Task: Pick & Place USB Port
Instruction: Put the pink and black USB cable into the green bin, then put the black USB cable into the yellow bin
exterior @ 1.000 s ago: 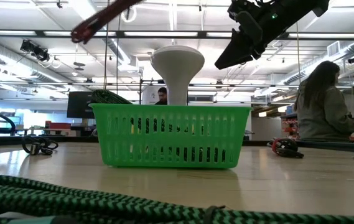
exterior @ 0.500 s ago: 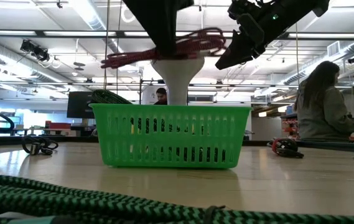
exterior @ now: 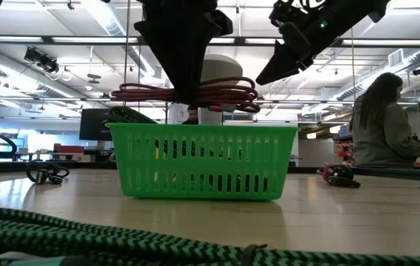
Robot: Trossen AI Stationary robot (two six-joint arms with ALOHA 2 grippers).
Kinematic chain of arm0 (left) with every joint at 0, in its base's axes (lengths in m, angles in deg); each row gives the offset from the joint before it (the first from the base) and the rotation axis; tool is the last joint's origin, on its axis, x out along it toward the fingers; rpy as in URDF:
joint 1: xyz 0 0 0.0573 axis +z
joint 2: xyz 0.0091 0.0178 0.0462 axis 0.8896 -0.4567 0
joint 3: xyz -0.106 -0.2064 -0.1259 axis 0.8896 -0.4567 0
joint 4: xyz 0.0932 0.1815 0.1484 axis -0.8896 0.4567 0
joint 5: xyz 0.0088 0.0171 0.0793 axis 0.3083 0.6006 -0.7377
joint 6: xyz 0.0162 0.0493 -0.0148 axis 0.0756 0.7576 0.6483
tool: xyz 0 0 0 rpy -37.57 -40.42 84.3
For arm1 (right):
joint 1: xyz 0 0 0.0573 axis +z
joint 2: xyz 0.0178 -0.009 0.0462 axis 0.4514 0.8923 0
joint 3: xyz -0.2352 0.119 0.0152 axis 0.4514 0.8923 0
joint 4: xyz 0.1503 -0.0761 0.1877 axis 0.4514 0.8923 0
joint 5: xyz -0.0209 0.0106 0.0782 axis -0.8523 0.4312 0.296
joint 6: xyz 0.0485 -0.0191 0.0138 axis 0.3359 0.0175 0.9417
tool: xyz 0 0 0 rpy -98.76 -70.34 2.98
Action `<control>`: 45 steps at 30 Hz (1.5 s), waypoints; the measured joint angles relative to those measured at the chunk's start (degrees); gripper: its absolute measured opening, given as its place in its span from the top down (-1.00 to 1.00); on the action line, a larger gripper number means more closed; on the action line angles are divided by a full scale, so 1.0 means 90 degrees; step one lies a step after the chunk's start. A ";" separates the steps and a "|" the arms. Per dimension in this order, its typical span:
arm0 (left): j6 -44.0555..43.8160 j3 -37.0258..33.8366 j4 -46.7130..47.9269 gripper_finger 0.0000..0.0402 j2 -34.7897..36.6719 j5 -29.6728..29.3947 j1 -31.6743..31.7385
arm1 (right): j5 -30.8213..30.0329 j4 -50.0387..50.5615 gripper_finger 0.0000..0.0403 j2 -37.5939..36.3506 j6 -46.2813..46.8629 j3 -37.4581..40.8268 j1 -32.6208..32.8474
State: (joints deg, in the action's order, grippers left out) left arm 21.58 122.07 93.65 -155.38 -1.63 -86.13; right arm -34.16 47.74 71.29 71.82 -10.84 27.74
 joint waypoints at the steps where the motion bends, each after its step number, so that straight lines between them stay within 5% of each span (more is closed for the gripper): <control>1: 0.0006 0.0000 -0.0011 0.93 0.0000 -0.0016 0.0020 | 0.0001 -0.0008 0.33 0.0000 0.0002 0.0000 -0.0006; 7: 0.0101 -0.0002 -0.0243 0.89 0.0000 -0.0022 0.0031 | 0.0014 0.0023 0.33 0.0000 0.0027 0.0000 -0.0012; 14: 0.0265 -0.0002 -0.0378 0.44 0.0000 -0.0030 0.0031 | 0.0015 0.0026 0.33 0.0000 0.0032 0.0000 -0.0012; 20: 0.0267 -0.0005 -0.0374 0.26 0.0000 -0.0091 0.0074 | 0.0017 0.0061 0.33 0.0000 0.0034 0.0000 -0.0012; 26: 0.0214 0.0082 0.0391 0.24 0.0003 -0.1009 0.0070 | 0.0017 0.0085 0.33 0.0000 0.0037 0.0000 -0.0011; 31: -0.0867 0.0455 0.1830 0.29 0.0026 -0.1384 0.0073 | 0.0017 0.0236 0.33 0.0000 0.0127 0.0000 -0.0010; 37: -0.1699 0.0329 0.1819 0.30 0.0585 -0.1095 -0.0116 | 0.0015 0.0314 0.33 0.0002 0.0146 -0.0002 -0.0010; 45: -0.3537 -0.0985 0.1835 0.31 0.2000 -0.1503 -0.0360 | 0.0015 0.0405 0.33 0.0002 0.0126 -0.0002 -0.0010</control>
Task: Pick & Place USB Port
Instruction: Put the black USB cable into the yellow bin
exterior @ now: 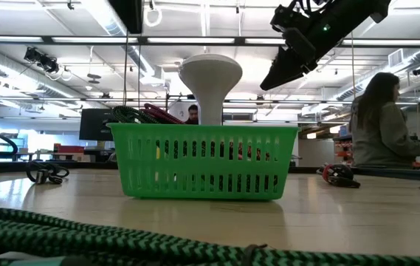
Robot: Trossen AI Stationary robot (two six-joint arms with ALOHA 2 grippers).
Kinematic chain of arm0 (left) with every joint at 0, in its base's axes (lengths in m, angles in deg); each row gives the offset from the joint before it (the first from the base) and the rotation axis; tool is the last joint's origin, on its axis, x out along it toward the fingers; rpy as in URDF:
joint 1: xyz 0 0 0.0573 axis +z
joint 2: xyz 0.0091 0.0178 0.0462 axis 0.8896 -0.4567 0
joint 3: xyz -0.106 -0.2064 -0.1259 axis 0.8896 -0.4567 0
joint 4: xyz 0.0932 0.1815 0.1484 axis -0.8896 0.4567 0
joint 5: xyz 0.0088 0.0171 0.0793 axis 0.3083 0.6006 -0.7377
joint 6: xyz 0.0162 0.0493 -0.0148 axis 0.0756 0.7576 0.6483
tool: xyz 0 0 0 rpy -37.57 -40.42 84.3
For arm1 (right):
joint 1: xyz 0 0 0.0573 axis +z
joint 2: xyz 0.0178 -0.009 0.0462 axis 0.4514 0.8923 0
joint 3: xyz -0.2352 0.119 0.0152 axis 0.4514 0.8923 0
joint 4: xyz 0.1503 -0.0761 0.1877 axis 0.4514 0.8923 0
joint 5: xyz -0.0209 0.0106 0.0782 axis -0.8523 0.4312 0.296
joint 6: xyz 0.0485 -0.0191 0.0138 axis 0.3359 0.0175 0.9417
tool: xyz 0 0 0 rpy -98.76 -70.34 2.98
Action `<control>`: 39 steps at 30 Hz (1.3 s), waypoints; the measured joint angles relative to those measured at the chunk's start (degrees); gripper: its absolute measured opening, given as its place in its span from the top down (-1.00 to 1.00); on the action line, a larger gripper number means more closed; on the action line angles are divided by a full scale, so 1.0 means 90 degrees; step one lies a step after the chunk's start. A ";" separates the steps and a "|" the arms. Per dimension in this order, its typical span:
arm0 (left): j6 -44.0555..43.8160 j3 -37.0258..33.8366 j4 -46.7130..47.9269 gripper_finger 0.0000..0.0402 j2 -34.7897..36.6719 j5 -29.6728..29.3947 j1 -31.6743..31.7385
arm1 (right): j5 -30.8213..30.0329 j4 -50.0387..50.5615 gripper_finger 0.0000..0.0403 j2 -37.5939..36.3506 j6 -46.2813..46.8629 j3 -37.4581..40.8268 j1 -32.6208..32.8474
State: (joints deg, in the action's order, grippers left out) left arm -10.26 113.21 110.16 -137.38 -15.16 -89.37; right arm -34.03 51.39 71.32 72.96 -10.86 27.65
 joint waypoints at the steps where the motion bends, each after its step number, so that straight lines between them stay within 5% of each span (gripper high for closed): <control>1: -0.0332 -0.0343 -0.0036 0.31 0.0250 -0.0025 0.0000 | 0.0000 0.0015 0.33 0.0000 -0.0002 0.0002 0.0000; 7: -0.4213 -0.2664 -0.0043 0.32 0.1830 -0.0095 -0.0044 | 0.0002 0.0067 0.33 0.0000 -0.0003 0.0002 0.0000; 11: -0.6896 -0.4090 -0.0958 0.36 0.2578 0.0099 -0.0250 | 0.0000 0.0096 0.33 0.0000 -0.0007 0.0001 0.0000; 15: -0.8346 -0.5183 -0.2220 0.42 0.2872 0.0663 -0.0333 | -0.0001 0.0063 0.33 0.0000 -0.0049 0.0001 0.0000; 34: -0.9125 -0.7114 -0.5519 0.44 0.2904 0.1091 0.0323 | 0.0505 -0.0106 0.33 0.0000 -0.0244 0.0000 0.0002; 39: -0.9321 -0.7281 -0.5604 0.44 0.2896 0.1086 0.0337 | 0.0719 -0.0103 0.33 0.0000 -0.0391 0.0002 0.0000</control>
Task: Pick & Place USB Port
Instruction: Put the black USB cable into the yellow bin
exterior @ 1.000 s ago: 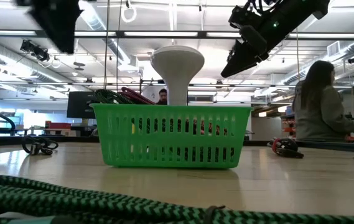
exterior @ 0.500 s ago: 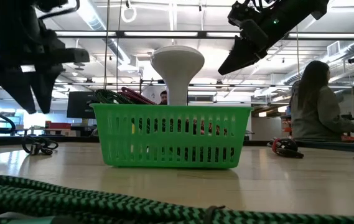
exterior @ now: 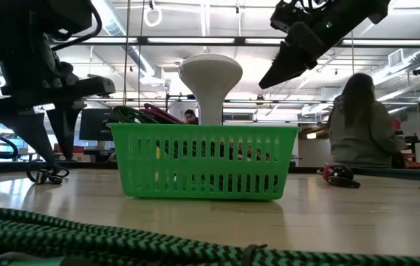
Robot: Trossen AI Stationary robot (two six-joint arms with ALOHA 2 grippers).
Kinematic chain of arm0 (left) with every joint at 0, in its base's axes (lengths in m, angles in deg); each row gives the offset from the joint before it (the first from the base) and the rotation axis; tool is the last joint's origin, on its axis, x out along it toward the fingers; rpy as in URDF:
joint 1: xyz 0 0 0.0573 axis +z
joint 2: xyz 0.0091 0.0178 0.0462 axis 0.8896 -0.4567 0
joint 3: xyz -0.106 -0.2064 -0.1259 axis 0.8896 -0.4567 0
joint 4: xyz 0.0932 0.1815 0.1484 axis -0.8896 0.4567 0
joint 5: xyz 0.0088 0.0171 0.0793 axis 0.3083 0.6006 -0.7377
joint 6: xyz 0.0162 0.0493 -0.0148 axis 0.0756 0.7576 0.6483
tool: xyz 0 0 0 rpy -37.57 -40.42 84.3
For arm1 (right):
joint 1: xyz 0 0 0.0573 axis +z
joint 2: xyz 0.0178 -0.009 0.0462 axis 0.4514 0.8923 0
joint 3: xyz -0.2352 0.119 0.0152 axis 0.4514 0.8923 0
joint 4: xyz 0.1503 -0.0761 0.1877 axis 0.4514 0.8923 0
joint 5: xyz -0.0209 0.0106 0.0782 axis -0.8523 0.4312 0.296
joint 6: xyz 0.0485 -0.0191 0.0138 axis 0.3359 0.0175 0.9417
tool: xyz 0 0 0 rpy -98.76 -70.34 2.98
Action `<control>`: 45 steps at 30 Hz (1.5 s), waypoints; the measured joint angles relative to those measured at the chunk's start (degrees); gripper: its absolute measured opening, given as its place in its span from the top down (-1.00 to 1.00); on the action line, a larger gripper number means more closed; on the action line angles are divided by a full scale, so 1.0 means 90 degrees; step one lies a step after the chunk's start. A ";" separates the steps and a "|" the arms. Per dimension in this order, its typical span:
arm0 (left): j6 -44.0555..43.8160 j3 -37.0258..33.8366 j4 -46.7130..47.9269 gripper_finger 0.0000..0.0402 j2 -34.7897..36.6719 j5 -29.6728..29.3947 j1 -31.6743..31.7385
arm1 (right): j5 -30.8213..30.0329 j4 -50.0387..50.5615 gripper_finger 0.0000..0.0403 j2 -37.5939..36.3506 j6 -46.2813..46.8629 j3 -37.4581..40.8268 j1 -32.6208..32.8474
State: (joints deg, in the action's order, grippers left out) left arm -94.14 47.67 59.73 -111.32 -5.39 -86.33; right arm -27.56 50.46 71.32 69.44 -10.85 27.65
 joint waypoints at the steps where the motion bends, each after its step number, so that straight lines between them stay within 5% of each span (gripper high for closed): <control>1: -0.0004 0.0000 -0.0003 0.44 0.0000 0.0005 0.0000 | 0.0001 0.0000 0.33 0.0000 -0.0016 -0.0001 0.0002; 27: 0.0471 0.0015 0.0279 0.44 0.0200 0.0754 0.0353 | 0.0002 0.0005 0.33 0.0000 -0.0135 0.0000 0.0002; 38: 0.0285 0.0011 0.0227 0.44 -0.0518 0.0957 0.0423 | 0.0114 0.0111 0.33 0.0000 -0.0116 0.0001 0.0005; 45: 0.1027 0.0017 0.0011 0.52 -0.0661 0.0914 0.0658 | 0.0114 0.0107 0.33 0.0000 -0.0116 0.0001 0.0002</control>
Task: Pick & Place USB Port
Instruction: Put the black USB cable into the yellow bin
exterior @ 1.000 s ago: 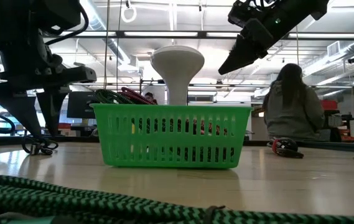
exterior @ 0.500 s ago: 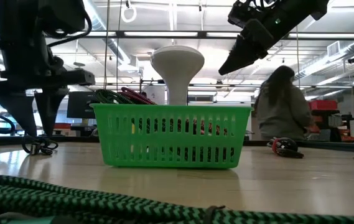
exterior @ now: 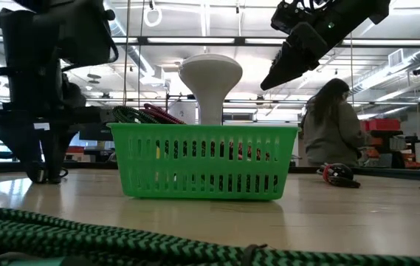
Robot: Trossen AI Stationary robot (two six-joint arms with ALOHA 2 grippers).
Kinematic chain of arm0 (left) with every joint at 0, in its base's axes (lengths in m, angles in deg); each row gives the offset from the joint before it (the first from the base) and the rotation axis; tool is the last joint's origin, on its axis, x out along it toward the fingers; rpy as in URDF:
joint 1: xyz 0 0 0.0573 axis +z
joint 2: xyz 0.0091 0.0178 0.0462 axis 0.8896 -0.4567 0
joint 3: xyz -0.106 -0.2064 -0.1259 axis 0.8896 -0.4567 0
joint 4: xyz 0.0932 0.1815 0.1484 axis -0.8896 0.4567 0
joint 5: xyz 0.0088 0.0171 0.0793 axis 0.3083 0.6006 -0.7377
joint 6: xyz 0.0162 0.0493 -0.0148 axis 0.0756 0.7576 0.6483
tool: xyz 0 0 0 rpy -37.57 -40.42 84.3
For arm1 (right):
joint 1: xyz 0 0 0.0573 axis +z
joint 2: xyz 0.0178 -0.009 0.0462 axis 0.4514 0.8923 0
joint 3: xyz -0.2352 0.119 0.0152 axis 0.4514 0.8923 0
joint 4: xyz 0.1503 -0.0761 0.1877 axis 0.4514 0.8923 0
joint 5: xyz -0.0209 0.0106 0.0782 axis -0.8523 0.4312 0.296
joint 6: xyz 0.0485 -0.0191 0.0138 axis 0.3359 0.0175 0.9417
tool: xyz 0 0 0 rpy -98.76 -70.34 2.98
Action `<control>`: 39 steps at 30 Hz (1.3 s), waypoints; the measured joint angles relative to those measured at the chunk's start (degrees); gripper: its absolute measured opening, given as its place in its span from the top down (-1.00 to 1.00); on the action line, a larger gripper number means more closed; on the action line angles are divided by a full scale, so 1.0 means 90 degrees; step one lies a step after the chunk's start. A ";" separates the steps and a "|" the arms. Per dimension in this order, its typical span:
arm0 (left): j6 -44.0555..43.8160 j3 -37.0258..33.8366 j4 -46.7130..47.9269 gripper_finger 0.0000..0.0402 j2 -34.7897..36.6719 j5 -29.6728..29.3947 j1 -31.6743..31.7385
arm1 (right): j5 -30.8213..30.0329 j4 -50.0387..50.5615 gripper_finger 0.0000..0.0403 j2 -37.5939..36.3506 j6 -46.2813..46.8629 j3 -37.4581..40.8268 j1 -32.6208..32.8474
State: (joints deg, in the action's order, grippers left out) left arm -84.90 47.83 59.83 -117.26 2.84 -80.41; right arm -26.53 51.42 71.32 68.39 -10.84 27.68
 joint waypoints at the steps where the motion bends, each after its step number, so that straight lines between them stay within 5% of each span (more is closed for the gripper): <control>1: 0.0155 0.0005 -0.0007 0.59 0.0002 0.0110 0.0051 | 0.0000 -0.0002 0.33 0.0000 0.0000 0.0000 0.0000; 5: 0.0875 0.0012 0.0007 0.93 0.0002 0.0210 0.0162 | 0.0001 -0.0002 0.33 0.0000 0.0000 0.0000 0.0000; 13: 0.2164 0.0657 0.1364 0.97 -0.0025 -0.0157 0.0356 | -0.0004 0.0109 0.33 0.0000 -0.0002 0.0000 0.0000; 21: 0.5817 0.2267 0.3044 0.97 -0.0017 -0.2041 0.0850 | -0.0010 0.0038 0.33 0.0000 0.0007 0.0000 0.0000; 25: 0.7609 0.2871 0.3041 0.97 -0.0015 -0.2566 0.1581 | -0.0004 -0.0044 0.33 0.0000 0.0104 0.0000 0.0000; 29: 0.9390 0.3052 0.2141 0.97 0.0024 -0.2217 0.2549 | -0.0005 -0.0046 0.33 0.0000 0.0155 0.0000 0.0000; 39: 1.2568 0.3045 -0.0615 0.97 0.0044 0.0240 0.4223 | 0.0000 -0.0004 0.33 0.0000 0.0250 0.0000 0.0000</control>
State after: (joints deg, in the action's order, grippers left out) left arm 28.21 75.23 54.29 -116.87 5.00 -42.40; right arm -26.53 51.39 71.32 70.64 -10.84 27.68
